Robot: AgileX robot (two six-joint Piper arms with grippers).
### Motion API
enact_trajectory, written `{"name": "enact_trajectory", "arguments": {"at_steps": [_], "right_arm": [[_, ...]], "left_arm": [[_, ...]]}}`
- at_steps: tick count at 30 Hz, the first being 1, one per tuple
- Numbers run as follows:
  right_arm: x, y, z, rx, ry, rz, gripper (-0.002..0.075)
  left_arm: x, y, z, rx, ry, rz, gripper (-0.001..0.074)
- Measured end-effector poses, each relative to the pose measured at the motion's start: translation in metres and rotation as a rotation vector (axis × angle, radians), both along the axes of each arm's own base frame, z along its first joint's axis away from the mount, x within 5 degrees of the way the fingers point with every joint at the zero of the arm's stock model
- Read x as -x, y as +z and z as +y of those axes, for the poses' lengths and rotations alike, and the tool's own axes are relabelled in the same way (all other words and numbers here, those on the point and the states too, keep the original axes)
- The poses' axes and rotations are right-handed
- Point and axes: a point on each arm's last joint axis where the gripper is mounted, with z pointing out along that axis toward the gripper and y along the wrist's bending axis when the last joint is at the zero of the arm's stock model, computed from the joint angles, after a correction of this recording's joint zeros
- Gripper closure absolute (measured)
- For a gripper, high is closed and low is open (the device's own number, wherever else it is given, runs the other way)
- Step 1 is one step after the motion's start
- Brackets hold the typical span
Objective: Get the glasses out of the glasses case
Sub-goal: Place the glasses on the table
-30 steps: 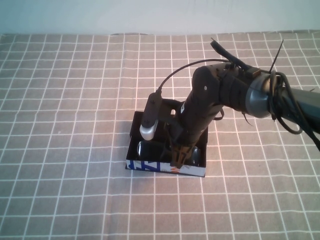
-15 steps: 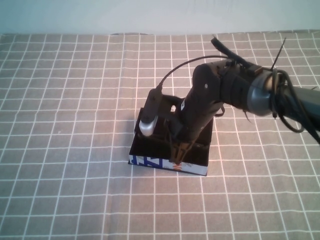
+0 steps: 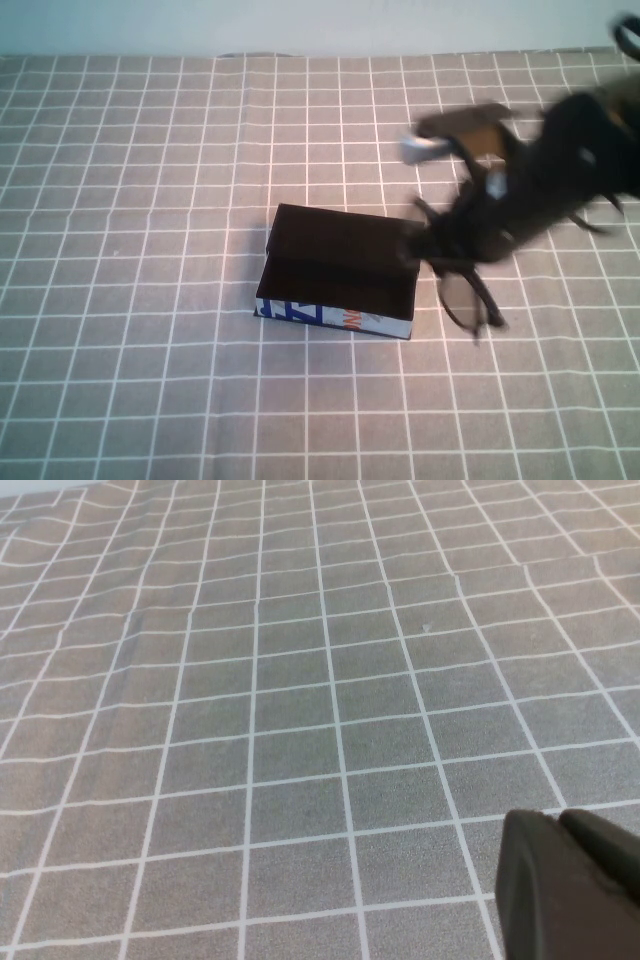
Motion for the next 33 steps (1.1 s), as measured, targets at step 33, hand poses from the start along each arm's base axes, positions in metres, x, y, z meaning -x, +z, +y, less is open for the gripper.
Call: {"name": "enact_trajectory", "arguments": {"at_steps": [33], "right_arm": [[0.009,-0.079,-0.046,-0.051,-0.335,0.217,0.0413]], "left_arm": [[0.0,0.0,0.0,0.0,0.0,0.0,0.0739]]}}
